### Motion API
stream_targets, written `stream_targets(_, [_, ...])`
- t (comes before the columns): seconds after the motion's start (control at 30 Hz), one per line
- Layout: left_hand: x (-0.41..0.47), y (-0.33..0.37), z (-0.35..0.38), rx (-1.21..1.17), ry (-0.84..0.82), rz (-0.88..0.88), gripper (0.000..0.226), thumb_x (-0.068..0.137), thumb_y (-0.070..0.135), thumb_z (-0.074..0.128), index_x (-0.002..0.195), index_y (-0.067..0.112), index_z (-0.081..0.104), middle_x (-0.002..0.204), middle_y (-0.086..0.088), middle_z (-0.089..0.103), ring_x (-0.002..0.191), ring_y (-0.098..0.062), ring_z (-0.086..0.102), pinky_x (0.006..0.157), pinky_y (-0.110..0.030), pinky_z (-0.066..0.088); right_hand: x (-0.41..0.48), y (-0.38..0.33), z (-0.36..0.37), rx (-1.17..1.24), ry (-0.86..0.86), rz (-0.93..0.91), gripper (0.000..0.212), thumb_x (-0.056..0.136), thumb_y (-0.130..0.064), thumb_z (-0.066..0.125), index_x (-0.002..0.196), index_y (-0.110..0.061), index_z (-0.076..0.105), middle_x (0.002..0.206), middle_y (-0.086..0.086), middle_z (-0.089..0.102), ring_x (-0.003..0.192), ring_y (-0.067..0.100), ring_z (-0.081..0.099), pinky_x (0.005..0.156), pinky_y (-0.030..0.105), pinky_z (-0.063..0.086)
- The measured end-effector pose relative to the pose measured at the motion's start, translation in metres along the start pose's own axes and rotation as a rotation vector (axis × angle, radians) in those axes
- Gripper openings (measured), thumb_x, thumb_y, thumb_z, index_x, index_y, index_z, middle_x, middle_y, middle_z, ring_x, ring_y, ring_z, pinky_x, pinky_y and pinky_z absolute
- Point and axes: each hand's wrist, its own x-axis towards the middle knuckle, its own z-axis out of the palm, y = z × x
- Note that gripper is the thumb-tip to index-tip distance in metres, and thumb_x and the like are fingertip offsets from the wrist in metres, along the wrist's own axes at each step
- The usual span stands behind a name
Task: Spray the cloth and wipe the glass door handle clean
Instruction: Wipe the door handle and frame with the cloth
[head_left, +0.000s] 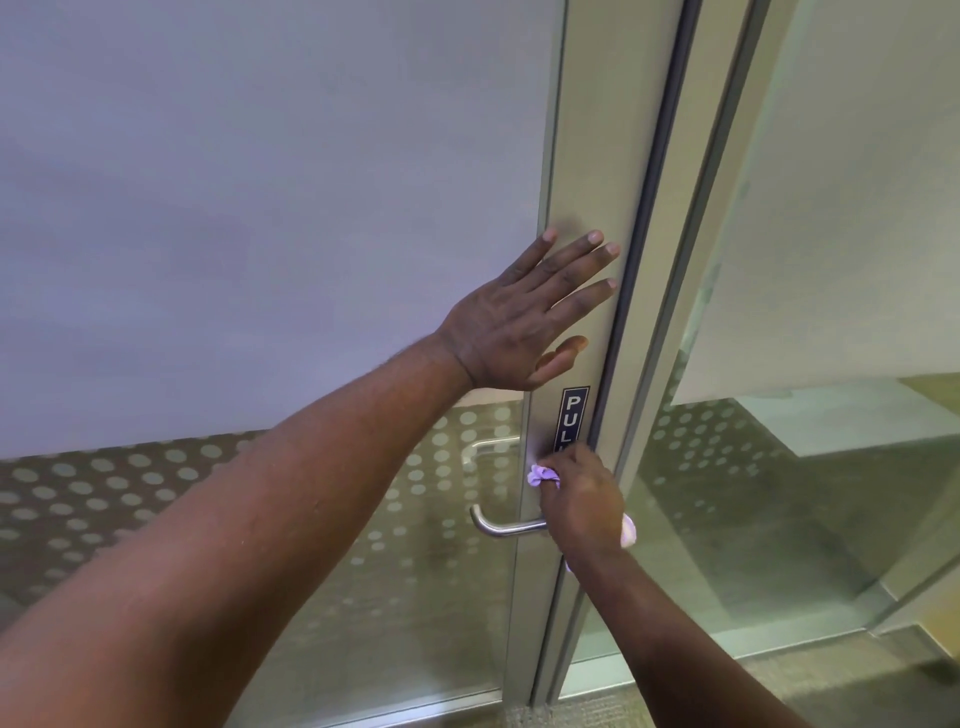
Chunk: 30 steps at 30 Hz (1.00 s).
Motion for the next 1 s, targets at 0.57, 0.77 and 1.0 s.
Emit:
stream_targets(0.57, [0.002, 0.001, 0.001, 0.016, -0.01, -0.005, 0.058, 0.1, 0.034, 0.051, 0.149, 0.003, 0.049, 0.162, -0.022, 0.036, 0.153, -0.037, 0.03, 0.128, -0.053, 0.011, 0.018, 0.003, -0.01, 0.01, 0.059, -0.145, 0.019, 0.074, -0.018, 0.057, 0.071, -0.016, 0.076, 0.073, 0.003, 0.065, 0.064, 0.031, 0.064, 0.056, 0.034, 0.051])
stream_targets(0.77, [0.002, 0.002, 0.001, 0.01, -0.006, -0.012, 0.061, 0.099, 0.035, 0.054, 0.151, 0.003, 0.046, 0.162, -0.022, 0.035, 0.153, -0.037, 0.03, 0.127, -0.053, 0.012, 0.033, -0.012, -0.022, 0.059, 0.224, -0.184, 0.024, 0.08, -0.027, 0.061, 0.065, -0.009, 0.069, 0.068, 0.007, 0.059, 0.061, 0.031, 0.057, 0.056, 0.039, 0.045])
stream_targets(1.0, [0.001, 0.0, 0.001, 0.015, 0.003, -0.009, 0.061, 0.099, 0.036, 0.053, 0.15, 0.003, 0.046, 0.161, -0.022, 0.036, 0.153, -0.037, 0.031, 0.127, -0.053, 0.012, 0.016, -0.001, 0.002, -0.082, 0.059, -0.226, 0.014, 0.07, -0.015, 0.066, 0.071, -0.025, 0.075, 0.073, -0.004, 0.063, 0.072, 0.023, 0.058, 0.068, 0.036, 0.032])
